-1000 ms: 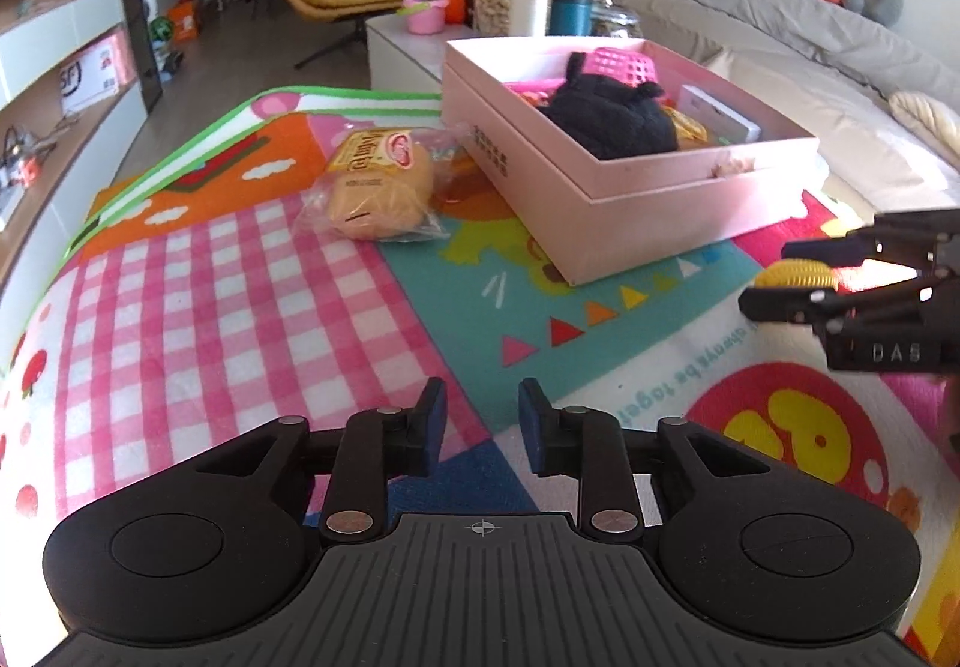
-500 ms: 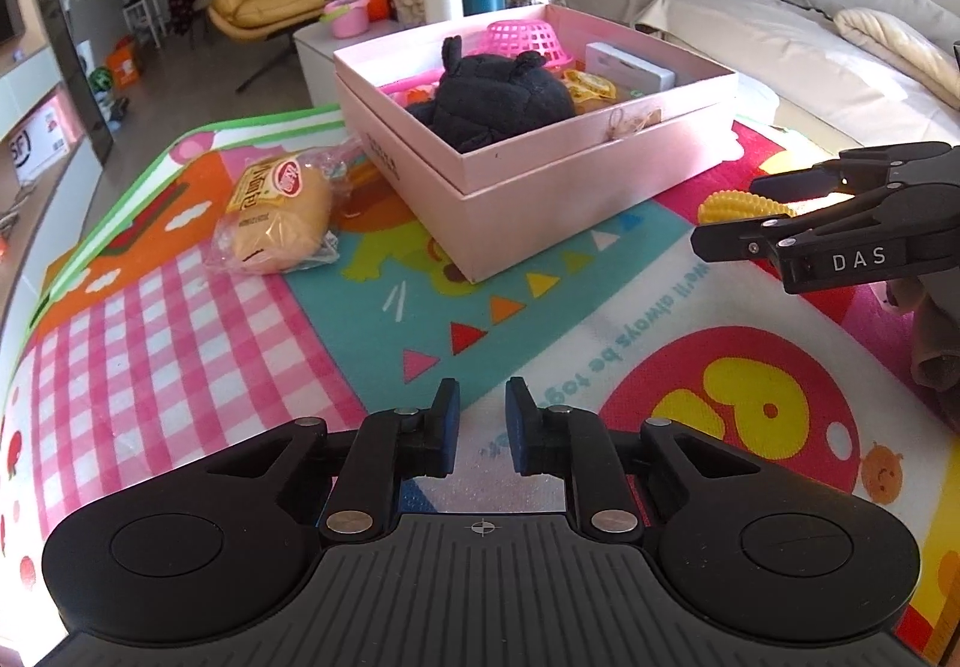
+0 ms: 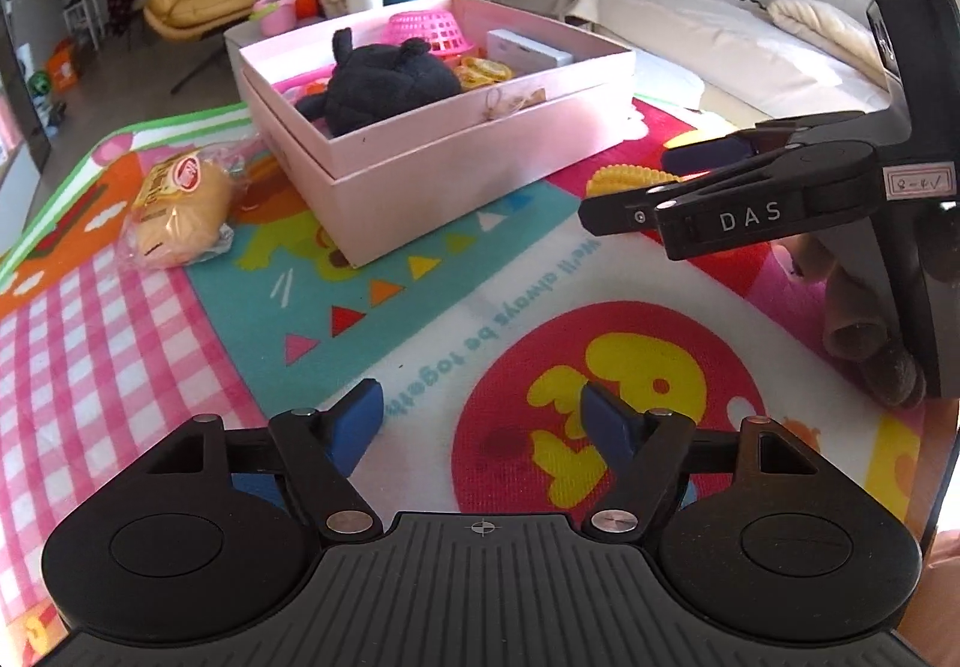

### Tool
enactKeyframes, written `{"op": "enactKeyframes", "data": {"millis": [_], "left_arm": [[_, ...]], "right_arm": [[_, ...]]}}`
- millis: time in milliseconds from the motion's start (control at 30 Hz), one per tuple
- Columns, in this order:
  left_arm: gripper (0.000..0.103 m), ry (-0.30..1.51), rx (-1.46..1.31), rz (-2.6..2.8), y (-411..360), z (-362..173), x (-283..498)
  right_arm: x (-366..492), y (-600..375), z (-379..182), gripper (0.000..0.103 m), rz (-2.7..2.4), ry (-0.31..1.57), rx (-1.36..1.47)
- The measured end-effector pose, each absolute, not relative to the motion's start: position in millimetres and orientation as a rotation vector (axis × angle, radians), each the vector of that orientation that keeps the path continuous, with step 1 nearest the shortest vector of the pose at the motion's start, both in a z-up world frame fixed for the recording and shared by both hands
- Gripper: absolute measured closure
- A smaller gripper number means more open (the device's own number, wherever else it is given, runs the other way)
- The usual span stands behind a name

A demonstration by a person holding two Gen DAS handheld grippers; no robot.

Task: Organize objects
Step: 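Grasp the bagged bread roll with the left gripper and lift it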

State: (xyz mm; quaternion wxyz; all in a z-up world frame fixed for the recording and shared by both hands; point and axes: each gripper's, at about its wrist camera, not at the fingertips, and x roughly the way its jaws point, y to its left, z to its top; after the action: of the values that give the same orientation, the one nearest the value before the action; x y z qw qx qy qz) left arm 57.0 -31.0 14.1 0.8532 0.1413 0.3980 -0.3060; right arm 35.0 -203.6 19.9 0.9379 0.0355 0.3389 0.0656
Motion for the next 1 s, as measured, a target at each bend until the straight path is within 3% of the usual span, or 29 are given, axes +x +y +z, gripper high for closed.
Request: {"op": "enactKeyframes", "data": {"millis": [367, 600, 733, 900, 1000], "left_arm": [[0.030, 0.591, 0.179, -0.281, 24, 61, 150], [0.028, 0.740, 0.166, -0.229, 7, 31, 225], [0.032, 0.749, 0.152, -0.228, 3, 21, 223], [0.030, 0.769, 0.128, -0.237, 6, 17, 218], [0.038, 0.775, 0.099, -0.242, 13, 14, 206]], "right_arm": [[35, -205, 19, 0.013, 0.125, 0.692, 0.081], [35, -205, 19, 0.011, 0.130, 0.696, 0.085], [36, -206, 19, 0.009, 0.140, 0.697, 0.091], [36, -204, 18, 0.009, 0.140, 0.698, 0.083], [36, -203, 18, 0.009, 0.137, 0.699, 0.077]]}}
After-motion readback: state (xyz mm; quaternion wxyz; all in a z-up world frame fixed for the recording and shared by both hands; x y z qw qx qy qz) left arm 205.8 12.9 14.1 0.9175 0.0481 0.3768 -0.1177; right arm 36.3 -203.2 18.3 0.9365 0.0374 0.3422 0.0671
